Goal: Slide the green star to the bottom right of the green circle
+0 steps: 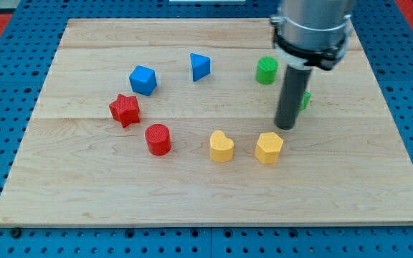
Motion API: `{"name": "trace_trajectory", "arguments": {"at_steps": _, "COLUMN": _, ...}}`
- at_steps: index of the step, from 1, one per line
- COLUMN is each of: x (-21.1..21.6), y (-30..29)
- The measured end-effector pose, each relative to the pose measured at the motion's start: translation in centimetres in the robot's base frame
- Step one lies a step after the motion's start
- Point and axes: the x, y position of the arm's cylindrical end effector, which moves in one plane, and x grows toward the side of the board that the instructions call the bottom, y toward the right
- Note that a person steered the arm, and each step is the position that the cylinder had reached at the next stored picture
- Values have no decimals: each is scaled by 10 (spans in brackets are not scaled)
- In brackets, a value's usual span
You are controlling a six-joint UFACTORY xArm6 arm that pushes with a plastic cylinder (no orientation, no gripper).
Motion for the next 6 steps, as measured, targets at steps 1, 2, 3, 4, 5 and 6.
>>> {"name": "trace_trajectory", "arguments": {"at_steps": 1, "x": -24, "y": 6}}
{"name": "trace_trajectory", "arguments": {"at_steps": 2, "x": -49, "y": 12}}
{"name": "trace_trajectory", "arguments": {"at_steps": 3, "x": -40, "y": 26}}
{"name": "trace_trajectory", "arguments": {"at_steps": 4, "x": -22, "y": 56}}
{"name": "trace_trajectory", "arguments": {"at_steps": 5, "x": -19, "y": 67}}
{"name": "trace_trajectory", "arguments": {"at_steps": 6, "x": -18, "y": 67}}
